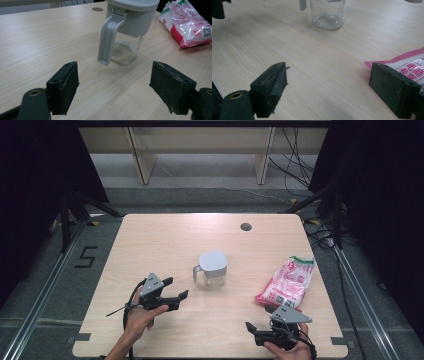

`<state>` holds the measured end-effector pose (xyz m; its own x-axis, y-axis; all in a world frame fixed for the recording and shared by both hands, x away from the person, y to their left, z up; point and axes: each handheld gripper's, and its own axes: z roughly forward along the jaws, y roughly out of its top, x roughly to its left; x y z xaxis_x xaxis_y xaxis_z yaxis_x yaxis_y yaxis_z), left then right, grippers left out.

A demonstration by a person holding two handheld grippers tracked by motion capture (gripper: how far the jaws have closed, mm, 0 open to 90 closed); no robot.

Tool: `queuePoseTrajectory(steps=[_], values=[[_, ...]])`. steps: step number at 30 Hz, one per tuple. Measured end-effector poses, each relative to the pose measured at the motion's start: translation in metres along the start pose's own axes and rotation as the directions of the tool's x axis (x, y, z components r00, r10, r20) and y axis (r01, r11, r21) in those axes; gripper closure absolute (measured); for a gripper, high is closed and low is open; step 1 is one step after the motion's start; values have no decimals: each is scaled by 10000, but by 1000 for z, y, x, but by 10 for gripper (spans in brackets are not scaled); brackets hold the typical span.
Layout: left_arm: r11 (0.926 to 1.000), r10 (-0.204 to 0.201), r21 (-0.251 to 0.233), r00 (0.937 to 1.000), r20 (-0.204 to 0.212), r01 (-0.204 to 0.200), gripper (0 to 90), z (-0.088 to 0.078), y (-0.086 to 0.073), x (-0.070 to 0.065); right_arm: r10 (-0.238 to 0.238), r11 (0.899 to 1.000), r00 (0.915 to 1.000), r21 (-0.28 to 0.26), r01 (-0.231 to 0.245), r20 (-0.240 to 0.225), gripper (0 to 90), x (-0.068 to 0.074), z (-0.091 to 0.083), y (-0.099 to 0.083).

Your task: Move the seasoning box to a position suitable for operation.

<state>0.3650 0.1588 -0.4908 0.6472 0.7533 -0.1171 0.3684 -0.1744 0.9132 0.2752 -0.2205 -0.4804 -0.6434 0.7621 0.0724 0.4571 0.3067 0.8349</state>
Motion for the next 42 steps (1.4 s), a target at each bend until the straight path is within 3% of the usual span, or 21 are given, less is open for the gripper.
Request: queuePoseTrajectory(steps=[1, 2, 3, 4, 10, 16, 19, 22, 24, 25, 27, 31, 32, 33, 34, 36, 37, 38, 39, 41, 42], values=[[10000, 74, 12, 10000, -50, -74, 247, 2, 1, 0, 25, 10000, 9999, 64, -26, 103, 159, 1, 0, 0], [9999, 137, 19, 9999, -90, -137, 254, 4, 3, 1, -291, 9995, 9996, 85, 291, 12, 159, -2, 0, 0], [9998, 188, 12, 9998, -96, -188, 261, 7, 4, 1, -119, 9997, 9998, 217, 123, -162, 159, -1, 1, 0], [9997, 252, 26, 9996, -107, -252, 272, 10, 5, 1, -136, 9998, 9999, 167, 135, 41, 159, 0, 0, 0], [9962, 821, 311, 9960, -338, -811, 373, 28, 11, 3, -254, 9995, 9997, 207, 252, 69, 172, 0, 1, 0], [9950, 892, 480, 9956, -273, -878, 433, 49, 15, 3, -316, 9992, 9994, 235, 319, -105, 177, 0, 2, 0], [9916, 1196, 527, 9925, -259, -1181, 474, 58, 17, 1, -373, 9992, 9993, 145, 372, 36, 179, 1, 2, 0], [9881, 1455, 538, 9889, -294, -1438, 528, 65, 19, 0, -204, 9995, 9995, 228, 209, -228, 179, 2, 4, 0], [9829, 1746, 650, 9842, -296, -1724, 566, 69, 21, 1, -422, 9988, 9989, 249, 427, -202, 179, 1, 4, 0], [9818, 1817, 618, 9828, -330, -1795, 591, 70, 21, 2, -463, 9988, 9989, 139, 465, -102, 180, 2, 3, 0], [9838, 1719, 574, 9846, -308, -1699, 633, 72, 23, 3, -430, 9988, 9982, 199, 439, -416, 180, 2, 4, 1], [9770, 2088, 548, 9765, -524, -2060, 667, 76, 24, 5, -540, 9982, 9983, 258, 547, -239, 181, 2, 4, 1], [9809, 1908, 488, 9802, -539, -1882, 671, 78, 24, 4, -415, 9989, 9980, 215, 426, -485, 181, 3, 5, 1], [9800, 1941, 551, 9796, -522, -1912, 678, 80, 24, 4, -384, 9989, 9969, 237, 401, -681, 181, 3, 5, 1], [9793, 1980, 528, 9788, -521, -1953, 680, 81, 25, 4, -319, 9991, 9987, 262, 330, -397, 180, 4, 4, 1], [9773, 2070, 576, 9769, -534, -2039, 685, 83, 26, 4, -150, 9990, 9990, 420, 167, -416, 181, 7, 4, 1], [9791, 1985, 555, 9787, -528, -1956, 688, 83, 26, 4, -508, 9983, 9978, 279, 520, -419, 181, 4, 5, 1], [9810, 1899, 488, 9806, -484, -1876, 691, 83, 25, 5, -534, 9982, 9977, 267, 546, -420, 181, 4, 5, 1], [9810, 1894, 505, 9809, -435, -1872, 693, 82, 25, 6, -243, 9990, 9987, 360, 259, -448, 181, 6, 4, 1], [9837, 1763, 409, 9837, -351, -1749, 694, 82, 24, 5, -259, 9989, 9986, 388, 277, -450, 181, 6, 4, 1], [9813, 1891, 458, 9811, -412, -1872, 694, 80, 24, 5, -258, 9988, 9987, 401, 276, -445, 181, 6, 4, 1]])
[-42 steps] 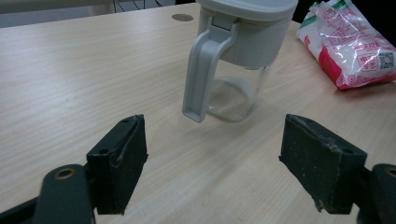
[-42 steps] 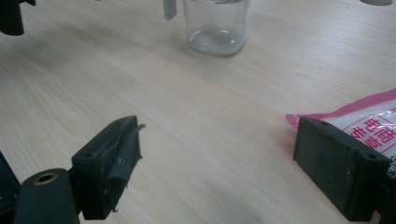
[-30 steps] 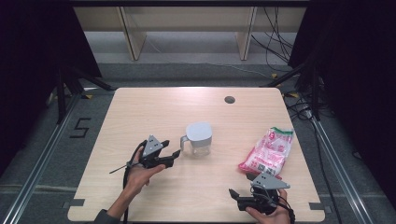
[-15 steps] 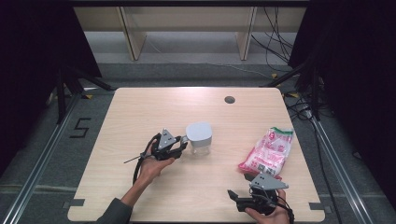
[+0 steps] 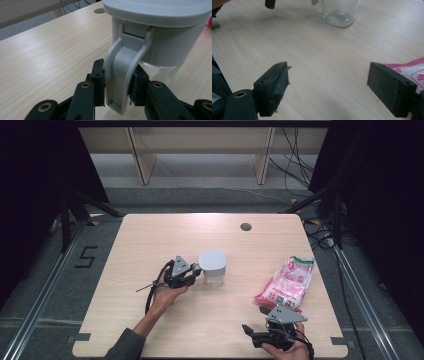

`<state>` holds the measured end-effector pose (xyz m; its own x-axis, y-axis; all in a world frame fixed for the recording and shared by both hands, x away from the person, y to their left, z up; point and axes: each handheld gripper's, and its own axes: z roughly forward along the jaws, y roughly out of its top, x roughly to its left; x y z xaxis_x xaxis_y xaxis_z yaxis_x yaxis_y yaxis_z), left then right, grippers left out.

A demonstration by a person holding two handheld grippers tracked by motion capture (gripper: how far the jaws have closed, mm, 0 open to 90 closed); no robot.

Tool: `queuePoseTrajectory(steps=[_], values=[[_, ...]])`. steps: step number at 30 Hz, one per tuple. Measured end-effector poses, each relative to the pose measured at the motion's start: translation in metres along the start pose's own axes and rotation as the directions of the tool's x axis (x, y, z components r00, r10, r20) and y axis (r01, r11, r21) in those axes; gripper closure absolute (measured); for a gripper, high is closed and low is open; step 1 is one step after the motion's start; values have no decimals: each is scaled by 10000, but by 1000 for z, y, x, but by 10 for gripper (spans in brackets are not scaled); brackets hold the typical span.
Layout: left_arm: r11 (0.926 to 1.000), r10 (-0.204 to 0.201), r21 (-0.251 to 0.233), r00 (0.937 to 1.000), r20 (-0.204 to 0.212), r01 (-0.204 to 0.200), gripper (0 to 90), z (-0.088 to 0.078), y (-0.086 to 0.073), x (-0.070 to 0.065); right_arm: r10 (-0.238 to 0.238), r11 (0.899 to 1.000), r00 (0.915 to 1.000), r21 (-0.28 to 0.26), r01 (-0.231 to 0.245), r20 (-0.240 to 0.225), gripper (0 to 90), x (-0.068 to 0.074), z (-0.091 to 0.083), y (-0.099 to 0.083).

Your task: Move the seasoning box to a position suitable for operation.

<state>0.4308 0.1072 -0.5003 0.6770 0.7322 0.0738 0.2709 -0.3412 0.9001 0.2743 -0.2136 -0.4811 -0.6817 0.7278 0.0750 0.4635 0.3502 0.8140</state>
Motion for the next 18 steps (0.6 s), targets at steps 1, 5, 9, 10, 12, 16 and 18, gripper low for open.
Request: queuePoseTrajectory(steps=[1, 5, 9, 10, 12, 16, 18], values=[[10000, -32, -30, 10000, 52, 32, 693, 0, 0, -1, -251, 9995, 9997, -173, 250, -42, 181, -2, 1, 0], [10000, 26, -74, 9998, 176, -25, 693, -2, 0, -2, -351, 9992, 9993, -185, 350, -86, 181, -2, 1, 1], [9999, 101, -70, 9989, 456, -98, 693, -3, 0, -2, 196, 9998, 9998, 45, -196, -77, 181, 2, 0, 0], [10000, 26, -53, 9984, 571, -23, 692, -3, -1, -2, -279, 9995, 9996, -178, 279, -4, 181, -2, 2, 1], [9999, -104, -129, 9974, 708, 113, 693, -2, -2, -3, -223, 9997, 9997, -110, 222, -62, 181, -1, 1, 0], [9998, -20, -199, 9948, 1019, 41, 691, -3, -2, -3, -271, 9996, 9996, -101, 271, -63, 182, -2, 1, 1], [9997, 141, -199, 9940, 1089, -120, 690, -5, -2, -6, -222, 9997, 9997, -101, 222, -58, 182, -1, 1, 0]])
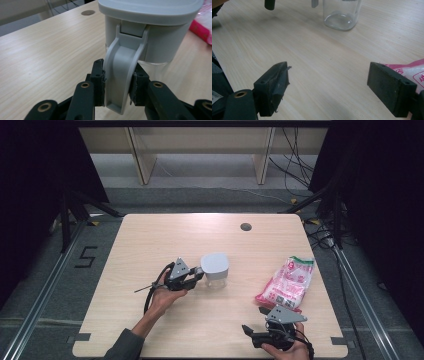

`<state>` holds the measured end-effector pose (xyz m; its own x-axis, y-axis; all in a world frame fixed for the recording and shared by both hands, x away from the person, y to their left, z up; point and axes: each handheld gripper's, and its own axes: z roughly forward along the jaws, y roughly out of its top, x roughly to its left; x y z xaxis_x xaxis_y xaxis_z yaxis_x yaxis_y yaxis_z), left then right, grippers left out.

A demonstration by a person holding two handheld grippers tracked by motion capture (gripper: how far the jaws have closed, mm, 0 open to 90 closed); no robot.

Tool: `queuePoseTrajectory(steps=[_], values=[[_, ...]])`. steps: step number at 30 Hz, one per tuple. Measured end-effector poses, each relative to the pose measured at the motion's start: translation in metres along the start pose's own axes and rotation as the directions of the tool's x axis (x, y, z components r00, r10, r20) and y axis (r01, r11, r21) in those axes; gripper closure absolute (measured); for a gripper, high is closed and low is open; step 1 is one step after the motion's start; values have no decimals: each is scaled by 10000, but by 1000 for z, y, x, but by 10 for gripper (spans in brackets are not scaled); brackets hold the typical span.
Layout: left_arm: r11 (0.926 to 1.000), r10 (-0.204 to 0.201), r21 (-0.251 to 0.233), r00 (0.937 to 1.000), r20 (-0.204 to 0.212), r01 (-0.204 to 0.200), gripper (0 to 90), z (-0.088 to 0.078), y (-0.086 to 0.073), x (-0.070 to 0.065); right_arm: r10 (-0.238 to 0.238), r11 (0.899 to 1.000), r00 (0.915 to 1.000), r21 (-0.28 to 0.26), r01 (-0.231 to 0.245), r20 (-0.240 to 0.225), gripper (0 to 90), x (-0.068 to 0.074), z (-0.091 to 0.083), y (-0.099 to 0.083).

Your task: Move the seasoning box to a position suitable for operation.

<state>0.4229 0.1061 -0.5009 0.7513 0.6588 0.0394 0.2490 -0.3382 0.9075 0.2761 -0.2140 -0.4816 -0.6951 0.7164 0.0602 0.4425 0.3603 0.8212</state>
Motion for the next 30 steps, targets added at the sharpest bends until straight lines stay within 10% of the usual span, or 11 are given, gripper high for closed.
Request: queuePoseTrajectory(steps=[13, 23, 25, 30], values=[[9989, 399, 203, 9940, 1017, -422, 686, -3, 2, -11, -74, 10000, 10000, -27, 74, -32, 187, 0, 0, 0], [9993, 364, 117, 9990, 243, -367, 688, 1, 1, -7, -214, 9997, 9995, -102, 212, -234, 194, -1, 0, 1], [9998, -172, 70, 9997, 173, 170, 693, 3, -1, -5, -284, 9994, 9996, -171, 285, 80, 194, 0, -1, 1], [9998, 200, 24, 9998, 16, -200, 701, 2, -1, -5, -240, 9997, 9996, -60, 239, -117, 194, 0, 1, 1]])
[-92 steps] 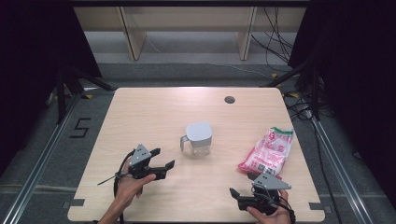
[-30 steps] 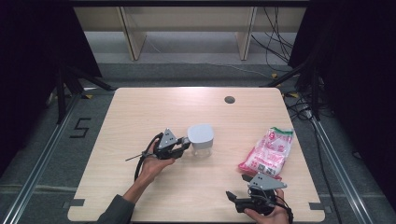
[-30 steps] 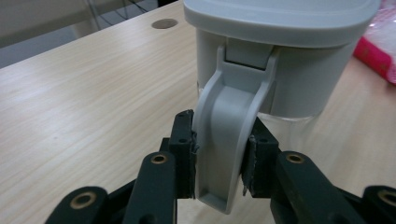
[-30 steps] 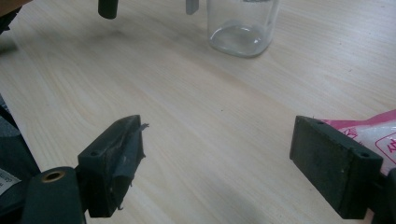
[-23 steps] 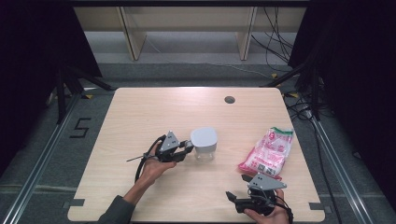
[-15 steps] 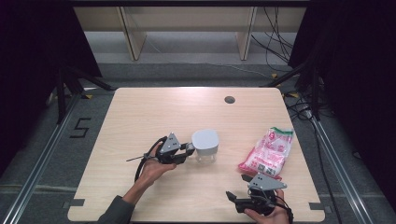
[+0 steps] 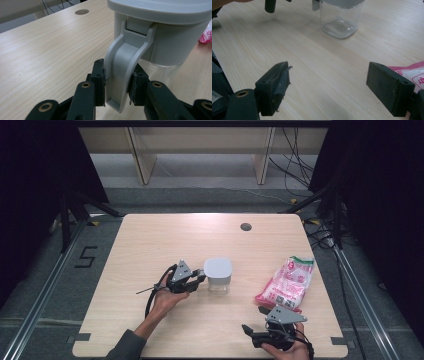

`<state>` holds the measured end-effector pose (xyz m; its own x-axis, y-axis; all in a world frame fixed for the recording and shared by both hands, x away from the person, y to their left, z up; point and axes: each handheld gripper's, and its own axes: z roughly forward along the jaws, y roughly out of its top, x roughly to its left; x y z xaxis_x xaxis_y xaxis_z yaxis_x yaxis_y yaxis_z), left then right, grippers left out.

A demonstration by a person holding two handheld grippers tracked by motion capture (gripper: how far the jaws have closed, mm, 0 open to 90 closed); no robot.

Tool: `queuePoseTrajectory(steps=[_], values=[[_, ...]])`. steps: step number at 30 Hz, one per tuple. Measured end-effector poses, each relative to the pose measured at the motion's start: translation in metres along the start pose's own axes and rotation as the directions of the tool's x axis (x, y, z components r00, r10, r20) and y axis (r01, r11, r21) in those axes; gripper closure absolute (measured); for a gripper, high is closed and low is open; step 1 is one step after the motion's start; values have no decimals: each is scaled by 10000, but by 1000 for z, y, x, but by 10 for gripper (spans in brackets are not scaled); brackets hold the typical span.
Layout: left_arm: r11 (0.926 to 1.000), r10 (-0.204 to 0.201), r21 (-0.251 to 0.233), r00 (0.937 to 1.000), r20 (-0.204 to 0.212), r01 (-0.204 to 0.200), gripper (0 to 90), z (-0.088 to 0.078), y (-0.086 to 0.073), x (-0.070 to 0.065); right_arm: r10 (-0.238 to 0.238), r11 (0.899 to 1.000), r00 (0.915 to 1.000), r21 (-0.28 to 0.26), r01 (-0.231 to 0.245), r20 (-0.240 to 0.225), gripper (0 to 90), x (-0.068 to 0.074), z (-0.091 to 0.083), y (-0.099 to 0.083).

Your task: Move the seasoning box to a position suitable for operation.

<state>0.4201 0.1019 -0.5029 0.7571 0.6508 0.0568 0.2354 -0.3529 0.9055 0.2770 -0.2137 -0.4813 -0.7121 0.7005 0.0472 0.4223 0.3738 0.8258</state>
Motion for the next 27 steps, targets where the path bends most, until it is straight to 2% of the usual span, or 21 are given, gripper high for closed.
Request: queuePoseTrajectory(steps=[1, 2, 4, 7, 8, 9, 10, 12, 16, 18, 20, 21, 22, 23, 25, 26, 27], values=[[10000, -8, -4, 9999, 141, 8, 701, 0, 0, 1, 91, 9999, 9999, -43, -92, -95, 194, 0, 0, 0], [9997, -249, -25, 9993, 272, 249, 700, -1, -1, 1, 104, 9999, 9999, -63, -105, -109, 194, 0, 0, 0], [9994, -344, -62, 9988, 337, 346, 700, -2, -2, -2, 75, 10000, 10000, -57, -75, -61, 194, 0, 0, 0], [9997, -233, -35, 9988, 423, 235, 699, -4, -2, -3, -5, 10000, 10000, -28, 5, -37, 194, 0, 0, 0], [9999, -105, -51, 9987, 505, 108, 699, -4, -2, -2, 123, 9999, 9999, -8, -123, 34, 194, 0, -1, 0], [10000, 85, -21, 9986, 519, -84, 700, -4, -2, -2, 82, 9999, 9999, -78, -83, -89, 194, -1, 0, 0], [9996, -276, -22, 9984, 486, 277, 700, -4, -2, -5, 27, 10000, 9999, 2, -27, -119, 194, -1, 0, 0], [9999, 109, -110, 9978, 655, -102, 699, -4, -2, -3, 63, 10000, 10000, 19, -64, 68, 194, 0, -1, 0], [9998, -128, -114, 9968, 790, 138, 698, -4, -3, -6, 5, 9999, 9999, -101, -3, 143, 194, -1, -1, 0], [9999, -90, -137, 9959, 901, 103, 698, -4, -3, -7, 117, 9999, 9999, -22, -117, 80, 194, -1, -1, -1], [9999, -55, -107, 9965, 833, 64, 698, -4, -3, -8, 141, 9999, 9998, -31, -141, 106, 194, -1, -1, -1], [9998, -137, -125, 9968, 791, 148, 697, -4, -3, -9, 124, 9999, 9998, 2, -124, -136, 194, -3, -1, -1], [9999, -108, -125, 9974, 715, 117, 698, -4, -3, -10, 85, 9999, 9999, -89, -84, 61, 193, -3, -1, -1], [9998, 155, -109, 9972, 728, -147, 697, -4, -2, -9, 138, 9999, 9999, -101, -138, -21, 193, -3, -1, -1], [9999, -129, -65, 9977, 671, 134, 695, -4, -2, -11, 118, 9999, 9999, -21, -118, 87, 193, -3, -2, -1], [9999, -123, -60, 9979, 636, 127, 691, -4, -2, -12, 48, 10000, 10000, -42, -48, 29, 193, -4, -2, -1], [9999, 103, -22, 9987, 506, -102, 675, -5, -2, -11, 195, 9998, 9997, -17, -195, 116, 193, -3, -3, -1]])
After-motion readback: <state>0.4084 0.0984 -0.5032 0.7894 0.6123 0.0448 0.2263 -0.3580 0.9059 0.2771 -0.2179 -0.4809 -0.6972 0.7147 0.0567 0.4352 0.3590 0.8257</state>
